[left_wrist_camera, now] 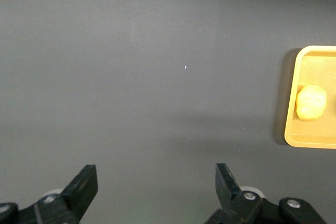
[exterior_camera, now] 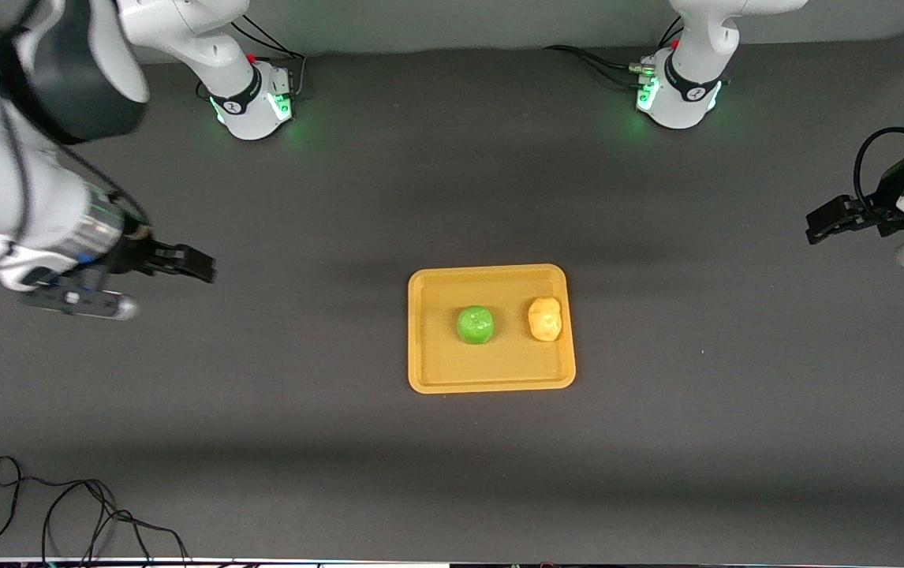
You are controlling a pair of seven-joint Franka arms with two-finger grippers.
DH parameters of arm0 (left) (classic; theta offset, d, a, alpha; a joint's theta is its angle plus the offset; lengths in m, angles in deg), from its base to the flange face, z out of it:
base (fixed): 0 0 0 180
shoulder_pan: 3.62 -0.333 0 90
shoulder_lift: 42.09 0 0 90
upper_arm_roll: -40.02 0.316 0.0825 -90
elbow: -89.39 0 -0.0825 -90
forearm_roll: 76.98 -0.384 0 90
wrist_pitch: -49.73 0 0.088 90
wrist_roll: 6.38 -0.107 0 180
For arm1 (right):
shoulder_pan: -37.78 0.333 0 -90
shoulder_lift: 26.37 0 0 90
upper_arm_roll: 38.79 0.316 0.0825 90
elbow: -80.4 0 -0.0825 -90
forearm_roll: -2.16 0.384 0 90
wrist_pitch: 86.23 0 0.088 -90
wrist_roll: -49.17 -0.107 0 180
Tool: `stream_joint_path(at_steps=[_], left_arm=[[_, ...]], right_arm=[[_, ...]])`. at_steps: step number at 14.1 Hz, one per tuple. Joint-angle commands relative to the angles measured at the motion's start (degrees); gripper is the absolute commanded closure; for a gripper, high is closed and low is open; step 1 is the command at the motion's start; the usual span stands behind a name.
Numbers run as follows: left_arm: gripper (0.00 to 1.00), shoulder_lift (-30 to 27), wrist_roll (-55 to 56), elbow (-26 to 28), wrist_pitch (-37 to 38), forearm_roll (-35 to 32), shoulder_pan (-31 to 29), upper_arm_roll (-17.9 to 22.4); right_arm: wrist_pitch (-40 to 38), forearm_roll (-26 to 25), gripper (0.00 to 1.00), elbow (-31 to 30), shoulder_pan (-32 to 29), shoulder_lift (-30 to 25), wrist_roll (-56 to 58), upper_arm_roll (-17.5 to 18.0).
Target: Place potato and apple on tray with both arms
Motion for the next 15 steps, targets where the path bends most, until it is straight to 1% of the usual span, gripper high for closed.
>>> stream_joint_path(at_steps=[1, 3, 4, 5, 6, 7, 10, 12, 15], left_arm=[[0.0, -1.43, -1.06, 0.83, 0.09, -0.67, -0.15, 0.18], [0.0, -1.26, -1.06, 1.01, -0.43, -0.67, -0.15, 0.18], [0.0, -1.17, -1.06, 1.01, -0.78, -0.67, -0.15, 0.18], [0.0, -1.26, -1.06, 1.1, -0.87, -0.67, -0.15, 0.18], [0.0, -1.26, -0.97, 1.01, -0.88, -0.67, -0.15, 0.18], [0.0, -1.34, -0.97, 1.01, -0.79, -0.67, -0.06, 0.18], [0.0, -1.43, -0.97, 1.01, -0.44, -0.67, -0.15, 0.18], [0.0, -1.43, -0.97, 1.01, -0.44, -0.58, -0.06, 0.18], [0.0, -1.52, -0.27, 1.01, -0.26, -0.58, 0.03, 0.01]], right_arm=[[-1.85, -1.0, 0.0, -0.13, -8.67, -5.86, 3.34, 5.6], [-2.2, -1.0, 0.0, -0.04, -14.74, -7.45, 6.95, 8.6], [-3.16, -1.09, 0.0, -0.13, -16.16, -8.16, 8.87, 8.87], [-3.95, -1.43, 0.0, -0.56, -16.78, -8.68, 11.33, 8.87], [-4.22, -3.18, 0.0, -1.35, -17.49, -9.39, 13.01, 8.96], [-4.23, -3.89, 0.0, -2.14, -18.19, -9.83, 13.81, 8.96], [-4.31, -5.12, 0.0, -2.85, -19.34, -10.36, 18.29, 9.05], [-5.27, -5.22, 0.0, -3.46, -19.25, -10.18, 18.82, 9.14], [-7.3, -5.22, 0.0, -4.34, -19.25, -10.1, 20.14, 10.19]])
